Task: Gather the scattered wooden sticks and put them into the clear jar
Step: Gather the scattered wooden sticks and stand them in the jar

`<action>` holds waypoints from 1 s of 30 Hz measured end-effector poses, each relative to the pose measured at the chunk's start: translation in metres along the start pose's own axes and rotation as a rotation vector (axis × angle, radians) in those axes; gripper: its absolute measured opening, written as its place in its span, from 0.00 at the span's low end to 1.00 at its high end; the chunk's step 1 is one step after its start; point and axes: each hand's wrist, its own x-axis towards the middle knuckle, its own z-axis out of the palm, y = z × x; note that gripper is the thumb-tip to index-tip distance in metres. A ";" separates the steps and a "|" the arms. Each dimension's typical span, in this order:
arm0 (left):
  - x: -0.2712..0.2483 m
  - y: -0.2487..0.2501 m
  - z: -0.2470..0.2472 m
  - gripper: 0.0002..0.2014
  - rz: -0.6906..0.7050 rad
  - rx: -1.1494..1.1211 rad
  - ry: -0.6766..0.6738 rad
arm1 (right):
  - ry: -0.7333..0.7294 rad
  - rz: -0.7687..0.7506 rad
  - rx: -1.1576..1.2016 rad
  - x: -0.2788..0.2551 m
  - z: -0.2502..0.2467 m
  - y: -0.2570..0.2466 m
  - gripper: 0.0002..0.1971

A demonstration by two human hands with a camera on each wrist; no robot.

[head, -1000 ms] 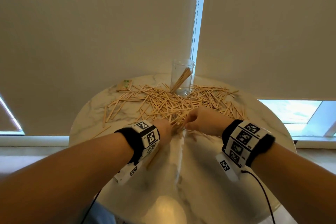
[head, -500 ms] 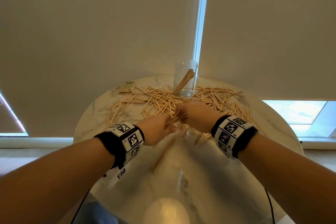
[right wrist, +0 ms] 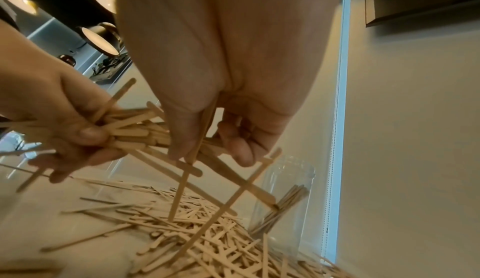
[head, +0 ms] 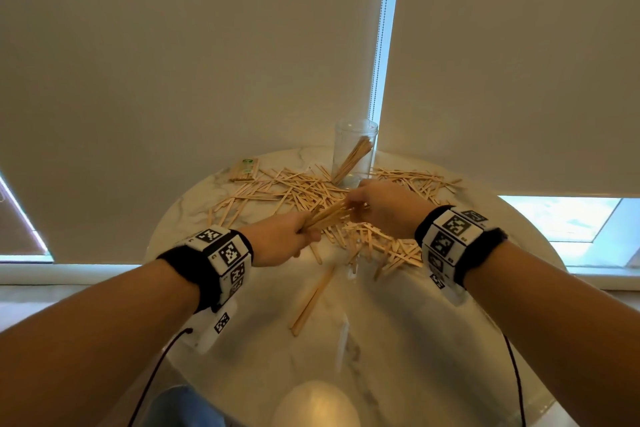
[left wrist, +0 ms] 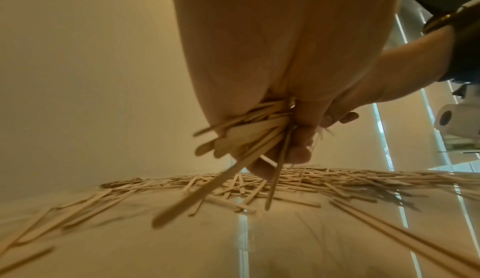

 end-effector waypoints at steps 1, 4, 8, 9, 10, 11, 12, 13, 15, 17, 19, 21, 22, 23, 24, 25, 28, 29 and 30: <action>-0.001 0.002 -0.002 0.08 0.017 0.004 0.018 | -0.006 0.005 -0.019 0.001 -0.001 0.001 0.09; -0.001 0.001 -0.004 0.11 0.067 0.068 0.098 | 0.020 0.010 -0.046 0.003 -0.002 0.005 0.08; 0.000 -0.006 -0.008 0.14 0.069 0.053 0.174 | 0.097 0.025 -0.083 0.003 -0.007 0.011 0.09; 0.000 -0.007 -0.009 0.14 0.063 0.055 0.192 | 0.110 0.036 -0.082 0.001 -0.008 0.014 0.09; -0.001 -0.009 -0.010 0.12 0.059 0.047 0.214 | 0.120 0.055 -0.080 0.000 -0.009 0.017 0.10; -0.001 -0.010 -0.010 0.12 0.058 0.022 0.233 | 0.131 0.087 -0.074 -0.001 -0.010 0.021 0.10; 0.001 -0.014 -0.010 0.11 0.051 -0.023 0.255 | 0.147 0.123 -0.055 -0.002 -0.011 0.025 0.10; 0.003 -0.016 -0.011 0.11 0.037 -0.102 0.277 | 0.166 0.158 -0.019 -0.003 -0.013 0.029 0.10; 0.014 -0.019 -0.014 0.13 0.033 -0.285 0.313 | 0.242 0.245 0.079 0.000 -0.017 0.040 0.10; 0.017 -0.018 -0.014 0.13 0.014 -0.423 0.348 | 0.294 0.311 0.219 -0.001 -0.018 0.041 0.10; 0.021 -0.011 -0.009 0.11 0.024 -0.501 0.381 | 0.318 0.334 0.352 -0.001 -0.017 0.039 0.09; 0.027 -0.005 -0.003 0.11 0.021 -0.543 0.441 | 0.332 0.324 0.437 -0.002 -0.017 0.033 0.09; 0.032 -0.002 -0.001 0.12 0.014 -0.530 0.492 | 0.338 0.315 0.479 -0.002 -0.017 0.030 0.09; 0.036 0.003 -0.001 0.14 0.011 -0.472 0.553 | 0.335 0.306 0.525 -0.003 -0.018 0.028 0.09; 0.040 0.006 0.000 0.16 0.017 -0.395 0.602 | 0.315 0.296 0.566 -0.004 -0.020 0.023 0.09; 0.043 0.011 -0.001 0.17 0.043 -0.342 0.634 | 0.282 0.284 0.604 -0.005 -0.021 0.020 0.10; 0.057 0.023 0.004 0.18 0.137 -0.370 0.594 | 0.182 0.238 0.649 -0.001 -0.017 0.013 0.13; 0.063 0.024 0.009 0.18 0.160 -0.385 0.556 | 0.169 0.235 0.662 0.002 -0.014 0.012 0.14; 0.067 0.024 0.014 0.17 0.171 -0.390 0.520 | 0.162 0.238 0.690 0.005 -0.012 0.011 0.15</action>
